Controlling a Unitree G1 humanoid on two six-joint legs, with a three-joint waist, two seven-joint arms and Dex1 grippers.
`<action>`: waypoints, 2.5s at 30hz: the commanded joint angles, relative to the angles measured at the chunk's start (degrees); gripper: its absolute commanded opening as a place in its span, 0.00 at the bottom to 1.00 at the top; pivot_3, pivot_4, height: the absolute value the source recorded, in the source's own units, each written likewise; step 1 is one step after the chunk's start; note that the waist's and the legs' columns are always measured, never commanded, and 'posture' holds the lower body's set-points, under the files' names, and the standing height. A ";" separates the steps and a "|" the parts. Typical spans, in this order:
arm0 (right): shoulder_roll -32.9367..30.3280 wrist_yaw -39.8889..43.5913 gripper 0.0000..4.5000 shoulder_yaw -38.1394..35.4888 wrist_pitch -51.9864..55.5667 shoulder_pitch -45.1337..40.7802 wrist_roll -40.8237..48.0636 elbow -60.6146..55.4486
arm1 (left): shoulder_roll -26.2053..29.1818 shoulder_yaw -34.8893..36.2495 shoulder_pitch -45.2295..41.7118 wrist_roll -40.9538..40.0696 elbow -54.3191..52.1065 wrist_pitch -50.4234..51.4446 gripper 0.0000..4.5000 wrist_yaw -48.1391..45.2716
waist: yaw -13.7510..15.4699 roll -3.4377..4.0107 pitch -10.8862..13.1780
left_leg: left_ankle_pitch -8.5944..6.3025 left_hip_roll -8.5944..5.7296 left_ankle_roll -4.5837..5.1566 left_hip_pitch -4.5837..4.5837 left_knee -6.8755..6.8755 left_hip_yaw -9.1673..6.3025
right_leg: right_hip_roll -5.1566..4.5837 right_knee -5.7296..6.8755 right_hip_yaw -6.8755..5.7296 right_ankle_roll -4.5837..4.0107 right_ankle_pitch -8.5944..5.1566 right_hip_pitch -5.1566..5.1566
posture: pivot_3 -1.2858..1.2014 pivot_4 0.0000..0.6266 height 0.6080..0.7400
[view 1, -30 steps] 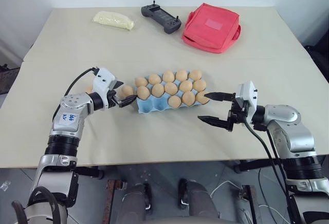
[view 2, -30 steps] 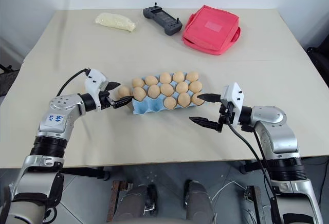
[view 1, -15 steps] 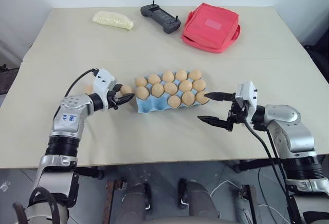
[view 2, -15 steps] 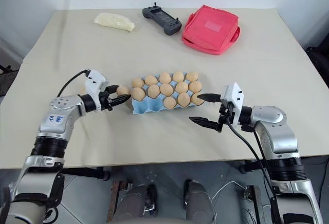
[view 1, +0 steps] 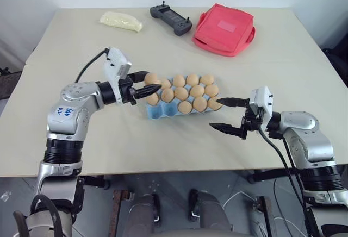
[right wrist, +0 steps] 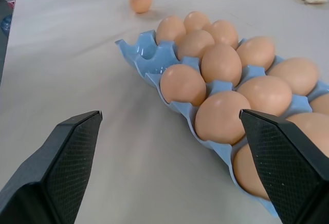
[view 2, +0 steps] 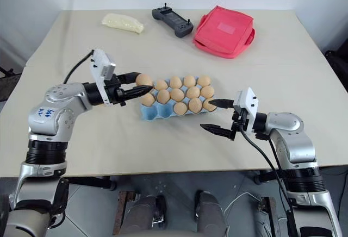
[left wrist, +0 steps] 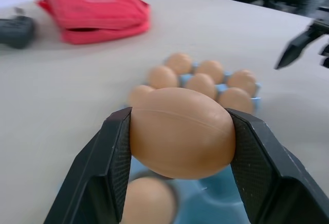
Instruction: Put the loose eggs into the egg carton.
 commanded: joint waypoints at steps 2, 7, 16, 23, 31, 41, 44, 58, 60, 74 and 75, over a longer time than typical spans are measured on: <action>-0.69 -0.64 1.00 -2.28 -0.54 0.60 1.46 -2.53 | -1.78 -2.64 -1.36 -0.22 -0.46 -0.44 0.53 -1.52 | 0.01 0.00 0.00 | 0.01 0.01 0.02 0.00 0.01 0.00 | 0.01 0.00 0.01 0.00 0.00 -0.01 | 0.52 0.24 1.00; -0.90 -1.60 1.00 -2.95 -0.33 2.01 1.59 -3.87 | -2.33 -5.02 -1.88 0.59 0.84 -0.79 0.53 -3.18 | 0.06 0.00 0.00 | 0.02 0.03 0.02 0.01 0.01 0.00 | 0.01 0.00 0.01 0.00 0.00 0.00 | 0.52 0.24 1.00; -1.00 -3.01 1.00 -3.28 -0.09 3.25 1.87 -5.06 | -2.13 -6.14 -2.74 3.44 4.36 -2.33 0.95 -3.12 | 0.10 0.00 0.00 | 0.00 0.02 0.04 0.00 0.03 -0.01 | -0.02 -0.01 0.01 -0.01 0.00 0.00 | 0.52 0.24 1.00; -1.02 -3.14 1.00 -3.02 -0.15 2.94 1.80 -4.77 | -2.94 -5.97 -2.97 4.06 5.25 -3.53 0.99 -3.29 | 0.12 0.00 0.00 | -0.01 0.02 0.06 0.00 0.03 -0.01 | -0.03 -0.02 0.02 0.00 0.00 0.00 | 0.52 0.24 1.00; -1.47 -1.72 1.00 -3.40 -0.57 2.06 2.47 -3.86 | 1.32 3.60 -1.74 2.15 0.65 -1.87 0.99 1.89 | -0.16 -0.01 0.01 | -0.01 0.04 0.07 0.01 0.03 -0.01 | -0.02 0.02 0.04 -0.01 0.00 -0.01 | 0.52 0.24 1.00; -1.01 3.87 1.00 -1.42 -3.21 -3.28 2.03 3.39 | 2.10 24.04 21.28 -2.48 -20.92 7.49 0.99 18.20 | -0.75 -0.04 0.02 | -0.03 0.08 0.04 0.05 -0.04 0.01 | -0.04 -0.02 0.15 0.00 0.00 0.01 | 0.52 0.24 1.00; -0.43 5.37 1.00 -0.18 -3.91 -4.97 1.64 5.54 | -0.92 27.70 29.01 -3.44 -27.05 9.66 0.99 22.71 | -0.63 -0.04 0.02 | -0.21 0.06 -0.17 0.05 -0.01 -0.01 | -0.08 -0.01 0.42 -0.01 0.00 0.03 | 0.52 0.24 1.00; 1.80 9.16 1.00 2.23 -5.53 -11.08 -0.27 11.87 | -3.59 35.05 40.44 -7.51 -33.52 10.52 0.99 29.67 | -0.07 -0.04 0.02 | -0.30 0.17 -0.14 0.06 -0.11 -0.05 | -0.03 -0.13 0.48 -0.25 0.04 -0.01 | 0.52 0.24 1.00; 1.90 9.09 1.00 2.22 -5.47 -11.13 -0.44 11.79 | -2.77 33.79 37.70 -7.03 -31.63 10.36 0.99 30.39 | 0.13 -0.04 0.02 | -0.30 0.17 -0.15 0.05 -0.13 -0.05 | -0.02 -0.15 0.46 -0.25 0.04 -0.01 | 0.52 0.24 1.00; 1.08 6.51 1.00 1.07 -3.64 -8.58 -0.22 7.76 | 3.96 18.70 9.63 5.12 4.90 8.50 0.99 34.97 | -0.14 -0.04 0.02 | -0.23 0.24 -0.41 0.07 -0.16 0.18 | 0.14 -0.10 0.10 -0.22 0.07 -0.12 | 0.52 0.24 1.00; 0.87 6.34 1.00 0.88 -3.48 -8.20 -0.20 7.42 | 3.82 17.88 8.23 5.61 7.16 7.73 0.99 34.63 | -0.13 -0.04 0.02 | -0.21 0.26 -0.44 0.06 -0.15 0.22 | 0.13 -0.10 -0.01 -0.21 0.07 -0.14 | 0.52 0.24 1.00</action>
